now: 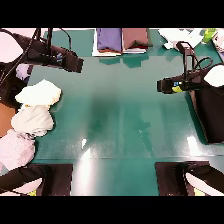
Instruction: Fold the shirts.
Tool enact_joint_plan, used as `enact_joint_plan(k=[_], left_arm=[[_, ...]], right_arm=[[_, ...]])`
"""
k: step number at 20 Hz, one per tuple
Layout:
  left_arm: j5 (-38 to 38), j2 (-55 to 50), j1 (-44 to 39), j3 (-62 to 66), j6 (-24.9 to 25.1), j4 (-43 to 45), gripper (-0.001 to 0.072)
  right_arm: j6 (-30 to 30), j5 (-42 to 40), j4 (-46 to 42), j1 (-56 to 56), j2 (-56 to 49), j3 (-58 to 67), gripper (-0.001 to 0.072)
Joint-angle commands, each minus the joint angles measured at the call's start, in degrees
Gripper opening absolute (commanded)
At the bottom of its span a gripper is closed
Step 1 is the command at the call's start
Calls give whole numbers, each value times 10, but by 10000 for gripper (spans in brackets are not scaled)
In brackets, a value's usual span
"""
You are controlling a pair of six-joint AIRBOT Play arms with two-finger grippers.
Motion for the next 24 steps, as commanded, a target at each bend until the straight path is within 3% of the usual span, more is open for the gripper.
enact_joint_plan(k=[1,5,6,7,8,15,19,23,24], left_arm=[[0,0,0,0,0,0,31],[61,-1,6,0,15,42,32],[61,-3,19,0,5,77,151],[52,-10,42,0,-24,108,491],[35,-18,73,0,-40,123,623],[-128,-186,252,0,-30,123,621],[-131,-280,290,0,-33,123,620],[-112,-304,294,0,-37,123,610],[-109,-303,294,0,-36,123,424]], right_arm=[[0,-1,0,1,0,0,17],[0,-1,0,1,0,0,17],[0,-1,0,1,0,0,18],[0,0,0,1,0,0,18],[0,-1,0,1,0,0,18],[0,-1,0,1,0,0,17],[0,-1,0,1,0,0,17],[0,-9,0,1,0,0,17],[0,-13,0,1,0,0,17]])
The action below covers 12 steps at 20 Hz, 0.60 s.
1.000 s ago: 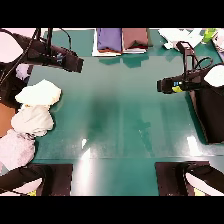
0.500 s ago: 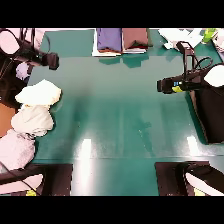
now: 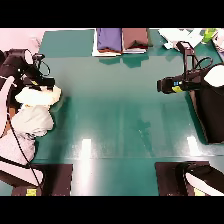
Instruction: Fold the shirts.
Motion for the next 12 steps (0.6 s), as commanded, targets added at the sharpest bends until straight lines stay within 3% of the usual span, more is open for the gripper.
enact_joint_plan(k=[1,2,7,12], left_arm=[[6,-16,8,0,0,2,106],[5,-12,8,1,0,2,28],[75,148,-1,8,0,5,29],[39,344,-103,54,33,5,28]], right_arm=[[0,-14,0,1,0,0,17],[0,-18,0,1,0,0,17],[0,1,-1,1,0,94,17],[-5,-9,-6,0,0,241,16]])
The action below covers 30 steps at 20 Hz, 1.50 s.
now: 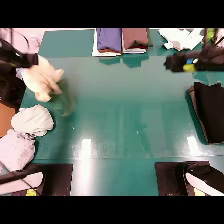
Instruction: Fold the shirts.
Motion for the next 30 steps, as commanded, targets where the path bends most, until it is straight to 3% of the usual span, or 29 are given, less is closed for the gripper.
enact_joint_plan(k=[1,7,11,14,15,16,19,23,26,30], left_arm=[[-15,119,-84,19,17,0,28],[-50,113,-307,19,-2,0,28],[-46,13,-422,20,4,-11,29],[-40,-79,-462,20,16,-25,38],[-34,-102,-462,20,15,-39,283],[-30,-121,-460,20,10,-42,611],[-55,-124,-426,20,-1,-5,620],[-84,-112,-292,6,-20,-20,620],[-3,-115,-227,-84,-17,-114,620],[83,-150,-227,-204,-12,-164,620]], right_arm=[[-3,-6,-3,0,0,93,16],[-11,-4,-18,0,0,175,16],[-11,7,-18,0,0,183,16],[-11,25,-18,-1,0,183,16],[-11,31,-18,0,0,183,16],[-11,34,-18,0,0,183,16],[-11,36,-18,0,0,183,16],[-11,36,-17,0,0,183,16],[-11,36,-17,0,0,181,16],[-11,36,-17,0,-4,182,16]])
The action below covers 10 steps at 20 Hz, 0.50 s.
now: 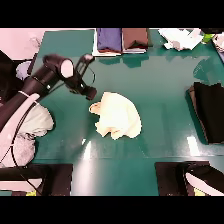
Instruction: Fold the shirts.
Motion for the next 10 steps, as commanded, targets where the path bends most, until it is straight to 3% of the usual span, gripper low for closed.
enact_joint_plan(k=[1,6,7,9,10], left_arm=[[72,-39,16,-78,3,-66,620],[98,-85,16,-78,2,-84,614],[100,-84,16,-77,2,-84,482],[93,-84,16,-77,3,-77,133],[89,-83,16,-75,4,-72,32]], right_arm=[[0,2,1,0,-6,0,16],[0,38,1,0,-27,-1,16],[0,49,1,0,-34,-1,16],[0,83,1,0,-49,-1,16],[0,110,0,0,-59,-1,16]])
